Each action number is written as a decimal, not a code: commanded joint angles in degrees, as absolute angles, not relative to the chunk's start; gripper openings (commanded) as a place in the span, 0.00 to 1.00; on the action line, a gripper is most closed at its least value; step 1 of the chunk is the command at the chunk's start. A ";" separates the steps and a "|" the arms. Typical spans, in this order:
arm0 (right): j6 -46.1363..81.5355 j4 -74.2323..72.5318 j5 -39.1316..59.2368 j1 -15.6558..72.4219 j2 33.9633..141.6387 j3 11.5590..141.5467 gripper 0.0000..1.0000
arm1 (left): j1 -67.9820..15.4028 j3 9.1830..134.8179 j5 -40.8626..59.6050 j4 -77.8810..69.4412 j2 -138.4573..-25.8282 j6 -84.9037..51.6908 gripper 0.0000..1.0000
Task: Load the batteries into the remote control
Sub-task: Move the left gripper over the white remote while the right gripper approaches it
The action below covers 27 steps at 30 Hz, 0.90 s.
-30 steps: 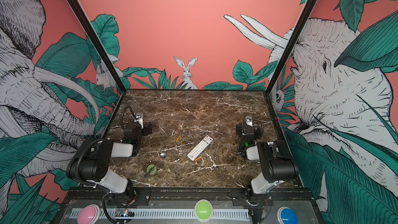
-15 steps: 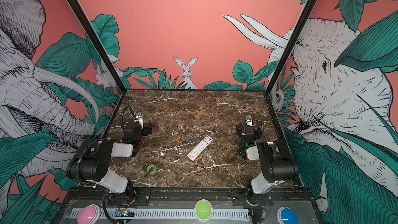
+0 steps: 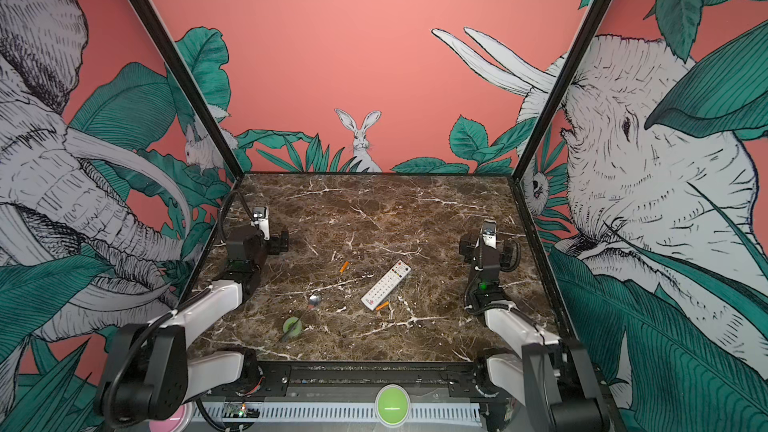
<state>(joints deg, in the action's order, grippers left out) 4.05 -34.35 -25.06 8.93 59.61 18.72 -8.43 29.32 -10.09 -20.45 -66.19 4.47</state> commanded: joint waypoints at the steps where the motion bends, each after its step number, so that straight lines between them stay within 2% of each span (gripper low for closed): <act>1: 12.84 -13.44 -25.56 9.75 50.09 22.93 0.99 | -13.01 31.62 -9.72 -4.65 -58.94 1.55 0.99; 5: 21.62 4.65 -21.10 10.27 42.80 27.96 0.99 | -16.02 35.29 -7.65 7.63 -52.80 -10.20 1.00; 9: 25.53 13.73 -11.71 11.39 42.13 31.16 0.99 | -17.26 40.25 -0.99 16.99 -52.41 -16.20 1.00; 12: 26.16 16.78 -7.32 13.59 45.09 33.40 0.99 | -20.87 42.78 3.70 19.13 -54.40 -16.65 1.00; 21: 26.12 22.47 -4.80 20.53 47.82 36.87 0.99 | -36.75 51.73 3.83 23.45 -65.69 -16.08 1.00; 27: 27.59 21.58 0.65 20.92 47.64 34.13 0.99 | -41.79 57.91 4.28 22.93 -74.74 -15.91 1.00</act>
<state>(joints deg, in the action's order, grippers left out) 25.91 21.34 -2.74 20.64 48.05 35.16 -40.27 54.37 3.88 21.41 -72.23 -15.27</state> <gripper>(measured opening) 0.988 0.993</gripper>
